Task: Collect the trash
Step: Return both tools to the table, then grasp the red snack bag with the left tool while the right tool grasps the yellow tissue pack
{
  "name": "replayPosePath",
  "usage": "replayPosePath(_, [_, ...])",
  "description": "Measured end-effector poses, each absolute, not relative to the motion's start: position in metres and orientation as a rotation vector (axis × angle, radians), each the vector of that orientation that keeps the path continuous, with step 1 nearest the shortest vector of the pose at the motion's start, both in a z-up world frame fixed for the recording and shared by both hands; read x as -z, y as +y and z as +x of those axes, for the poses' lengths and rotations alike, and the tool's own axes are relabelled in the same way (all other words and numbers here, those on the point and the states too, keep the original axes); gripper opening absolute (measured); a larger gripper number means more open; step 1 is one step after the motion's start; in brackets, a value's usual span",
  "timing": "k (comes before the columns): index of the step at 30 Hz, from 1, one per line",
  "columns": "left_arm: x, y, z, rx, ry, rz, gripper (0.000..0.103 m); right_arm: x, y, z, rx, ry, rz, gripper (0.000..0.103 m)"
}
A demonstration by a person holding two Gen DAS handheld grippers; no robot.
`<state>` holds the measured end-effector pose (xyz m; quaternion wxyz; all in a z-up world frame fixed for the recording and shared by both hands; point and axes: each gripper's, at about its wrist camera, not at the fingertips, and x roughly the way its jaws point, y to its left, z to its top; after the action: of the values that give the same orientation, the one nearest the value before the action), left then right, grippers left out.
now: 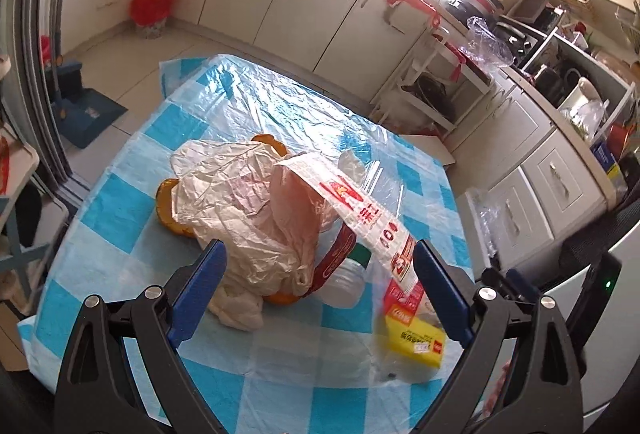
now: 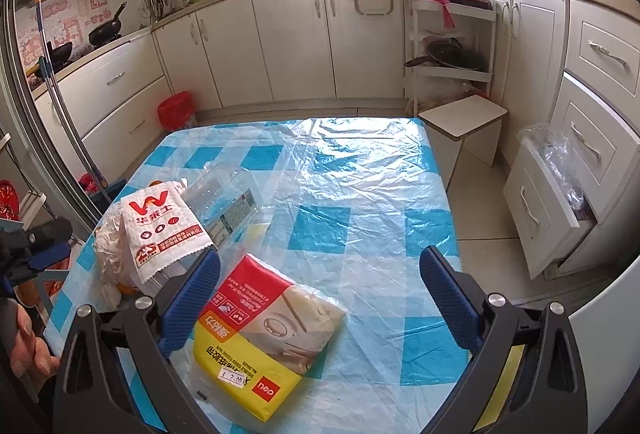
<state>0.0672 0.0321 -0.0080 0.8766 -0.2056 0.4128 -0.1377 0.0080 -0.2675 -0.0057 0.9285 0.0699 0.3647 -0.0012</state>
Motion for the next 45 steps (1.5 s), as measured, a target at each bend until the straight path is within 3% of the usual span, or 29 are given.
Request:
replayPosePath(13, [0.043, 0.035, 0.131, 0.313, 0.981, -0.751, 0.09, 0.051, -0.28, 0.011, -0.017, 0.965, 0.175, 0.096])
replayPosePath(21, [0.05, 0.01, 0.148, 0.362, 0.998, -0.76, 0.087, 0.061, -0.268, 0.013, -0.05, 0.997, 0.148, 0.096])
replayPosePath(27, [0.065, -0.001, 0.165, 0.398, 1.049, -0.809, 0.058, 0.069, -0.258, 0.014, -0.078, 1.016, 0.135, 0.096])
replayPosePath(31, [0.077, -0.005, 0.173, 0.401, 1.075, -0.811, 0.019, 0.073, -0.254, 0.015, -0.098, 1.017, 0.132, 0.096])
replayPosePath(34, [0.072, -0.004, 0.172, 0.409, 1.049, -0.808, 0.006, 0.073, -0.251, 0.015, -0.1, 1.009, 0.114, 0.096])
replayPosePath(41, [0.029, 0.007, 0.154, 0.511, 0.912, -0.787, 0.002, 0.073, -0.235, 0.014, -0.131, 0.997, 0.063, 0.093])
replayPosePath(44, [0.018, 0.011, 0.146, 0.543, 0.883, -0.764, 0.002, 0.072, -0.221, 0.011, -0.139, 0.984, -0.005, 0.078])
replayPosePath(45, [0.015, 0.012, 0.144, 0.548, 0.876, -0.756, 0.002, 0.071, -0.217, 0.01, -0.156, 0.978, -0.017, 0.067])
